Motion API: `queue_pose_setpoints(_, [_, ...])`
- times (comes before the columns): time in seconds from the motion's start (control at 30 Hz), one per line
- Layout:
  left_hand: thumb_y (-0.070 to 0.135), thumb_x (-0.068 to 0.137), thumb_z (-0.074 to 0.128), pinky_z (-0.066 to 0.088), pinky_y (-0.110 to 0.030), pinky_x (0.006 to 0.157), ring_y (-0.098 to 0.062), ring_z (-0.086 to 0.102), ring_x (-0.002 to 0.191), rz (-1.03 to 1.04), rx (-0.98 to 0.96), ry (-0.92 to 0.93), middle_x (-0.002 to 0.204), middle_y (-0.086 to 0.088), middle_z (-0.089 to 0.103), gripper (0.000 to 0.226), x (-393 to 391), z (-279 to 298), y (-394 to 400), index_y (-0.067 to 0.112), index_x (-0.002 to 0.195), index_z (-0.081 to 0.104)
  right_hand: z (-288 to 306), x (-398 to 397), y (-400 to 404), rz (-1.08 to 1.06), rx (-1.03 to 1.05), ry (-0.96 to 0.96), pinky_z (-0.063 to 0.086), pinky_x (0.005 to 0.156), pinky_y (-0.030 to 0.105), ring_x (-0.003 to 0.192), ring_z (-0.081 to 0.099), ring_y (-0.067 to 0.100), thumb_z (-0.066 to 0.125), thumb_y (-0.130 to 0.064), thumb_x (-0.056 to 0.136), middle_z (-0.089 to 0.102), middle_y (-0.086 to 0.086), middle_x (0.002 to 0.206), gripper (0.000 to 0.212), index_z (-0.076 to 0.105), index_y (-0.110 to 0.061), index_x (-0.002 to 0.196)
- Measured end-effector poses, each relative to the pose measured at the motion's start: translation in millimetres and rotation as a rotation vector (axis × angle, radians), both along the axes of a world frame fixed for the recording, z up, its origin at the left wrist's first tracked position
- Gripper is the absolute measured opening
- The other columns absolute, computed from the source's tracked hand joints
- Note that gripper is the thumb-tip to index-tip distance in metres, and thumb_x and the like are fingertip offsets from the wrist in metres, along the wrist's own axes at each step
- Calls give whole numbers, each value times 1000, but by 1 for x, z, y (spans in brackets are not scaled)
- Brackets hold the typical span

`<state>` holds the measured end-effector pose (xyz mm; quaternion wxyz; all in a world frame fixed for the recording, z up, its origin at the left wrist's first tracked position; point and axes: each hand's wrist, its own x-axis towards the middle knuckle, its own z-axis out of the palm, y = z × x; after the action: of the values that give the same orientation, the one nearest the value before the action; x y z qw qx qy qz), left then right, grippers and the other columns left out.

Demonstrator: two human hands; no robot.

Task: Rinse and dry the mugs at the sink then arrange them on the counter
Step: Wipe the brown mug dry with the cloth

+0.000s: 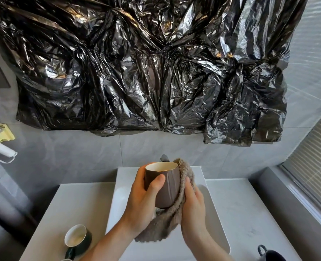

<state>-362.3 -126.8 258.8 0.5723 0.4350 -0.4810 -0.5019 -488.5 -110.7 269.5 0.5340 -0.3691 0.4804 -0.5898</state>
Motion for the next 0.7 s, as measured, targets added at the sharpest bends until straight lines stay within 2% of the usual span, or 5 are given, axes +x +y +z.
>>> queue_pose_setpoints(0.13, [44,89,60,58,-22,82,-6,70,104,-35,26,-11,110,10,74,43,0,1,0,23,127,61,2,2,2,14,16,-9,63,80,41,99,77,29,43,-27,110,81,10,102,34,73,-15,118])
queue_pose_setpoints(0.3, [58,81,72,56,-18,86,-3,66,116,-34,-41,-151,121,17,71,58,0,8,4,34,132,58,-2,1,7,-74,-201,149,56,103,52,114,73,21,43,-29,111,77,3,117,33,65,-17,133])
queue_pose_setpoints(0.47, [43,67,91,64,-44,84,-22,74,110,-58,52,-10,115,1,76,59,-4,8,2,36,120,66,-3,0,10,-20,-360,234,57,93,60,116,70,31,45,-23,105,74,8,121,39,61,-21,140])
queue_pose_setpoints(0.6, [48,63,83,61,-27,76,-21,73,103,-70,75,10,107,-2,77,66,-1,5,-1,23,122,68,0,-5,10,-64,-298,156,58,89,59,102,75,29,48,-26,105,79,7,104,28,72,-17,119])
queue_pose_setpoints(0.7, [55,62,79,60,-28,76,-21,72,103,-77,109,-3,109,-2,76,73,1,1,-2,22,126,67,4,-10,5,-112,-299,218,58,76,56,86,72,30,49,-22,109,75,7,89,25,73,-23,103])
